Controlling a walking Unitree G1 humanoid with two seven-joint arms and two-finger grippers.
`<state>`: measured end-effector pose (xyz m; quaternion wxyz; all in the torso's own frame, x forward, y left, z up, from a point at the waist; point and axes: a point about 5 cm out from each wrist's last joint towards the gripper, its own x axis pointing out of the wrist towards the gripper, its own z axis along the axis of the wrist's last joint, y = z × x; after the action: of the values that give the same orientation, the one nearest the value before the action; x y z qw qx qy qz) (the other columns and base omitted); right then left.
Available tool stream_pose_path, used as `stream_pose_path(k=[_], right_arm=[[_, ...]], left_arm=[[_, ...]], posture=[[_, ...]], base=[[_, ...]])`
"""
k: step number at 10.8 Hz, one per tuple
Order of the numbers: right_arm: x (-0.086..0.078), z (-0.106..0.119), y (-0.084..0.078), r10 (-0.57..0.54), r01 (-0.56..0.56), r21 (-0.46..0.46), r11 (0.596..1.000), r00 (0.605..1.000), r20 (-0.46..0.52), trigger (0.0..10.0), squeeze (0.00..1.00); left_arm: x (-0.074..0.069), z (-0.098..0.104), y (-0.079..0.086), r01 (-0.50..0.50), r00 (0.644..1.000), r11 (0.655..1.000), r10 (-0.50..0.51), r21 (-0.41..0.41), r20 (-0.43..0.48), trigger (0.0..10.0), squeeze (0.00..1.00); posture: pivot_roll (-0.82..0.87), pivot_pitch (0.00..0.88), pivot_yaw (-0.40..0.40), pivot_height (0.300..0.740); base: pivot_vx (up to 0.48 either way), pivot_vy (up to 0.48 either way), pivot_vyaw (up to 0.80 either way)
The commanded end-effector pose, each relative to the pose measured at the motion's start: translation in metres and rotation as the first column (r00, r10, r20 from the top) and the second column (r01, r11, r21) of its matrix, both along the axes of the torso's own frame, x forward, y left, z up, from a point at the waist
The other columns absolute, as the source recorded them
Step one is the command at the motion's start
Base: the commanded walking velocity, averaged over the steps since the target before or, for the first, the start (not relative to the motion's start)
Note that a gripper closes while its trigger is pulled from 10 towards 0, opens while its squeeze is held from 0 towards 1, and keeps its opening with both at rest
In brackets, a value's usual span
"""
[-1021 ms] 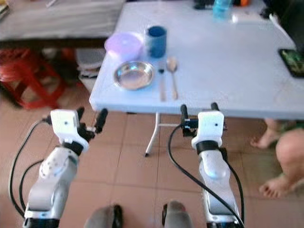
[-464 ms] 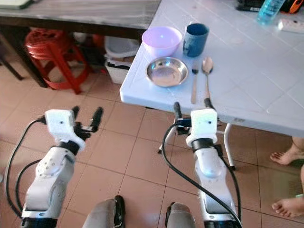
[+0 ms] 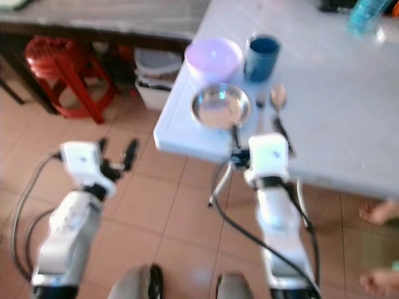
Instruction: Setting the table
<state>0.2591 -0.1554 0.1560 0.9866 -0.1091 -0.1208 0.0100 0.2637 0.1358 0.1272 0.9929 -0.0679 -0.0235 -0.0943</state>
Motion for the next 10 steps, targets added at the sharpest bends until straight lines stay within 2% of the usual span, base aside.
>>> stream_pose_path(k=[1,5,7,10], right_arm=[[-0.001,0.002,0.004,0.009,-0.009,0.003,1.0,1.0,0.01,10.0,0.0],[-0.001,-0.001,0.004,0.014,-0.013,0.027,1.0,1.0,-0.018,10.0,0.0],[0.0,-0.004,0.003,0.015,-0.013,0.059,0.998,0.999,-0.041,10.0,0.0],[0.016,0.007,0.004,0.067,-0.063,0.107,0.992,0.997,-0.032,10.0,0.0]], left_arm=[[-0.002,-0.002,0.006,-0.01,1.0,1.0,0.01,0.009,-0.004,10.0,0.0],[-0.004,-0.004,0.005,-0.009,1.0,1.0,0.009,0.002,-0.012,10.0,0.0],[-0.006,-0.004,0.009,-0.033,0.999,0.999,0.033,0.01,-0.011,10.0,0.0],[-0.005,-0.003,0.011,-0.039,0.999,0.999,0.039,0.028,-0.012,10.0,0.0]], posture=[[-0.09,0.161,0.031,0.74],[-0.09,0.16,0.013,0.74],[-0.08,0.177,0.022,0.74],[-0.08,0.196,0.032,0.74]], base=[[0.315,0.0,0.0],[0.299,0.0,0.0],[0.0,0.0,0.0],[0.0,0.0,0.14]])
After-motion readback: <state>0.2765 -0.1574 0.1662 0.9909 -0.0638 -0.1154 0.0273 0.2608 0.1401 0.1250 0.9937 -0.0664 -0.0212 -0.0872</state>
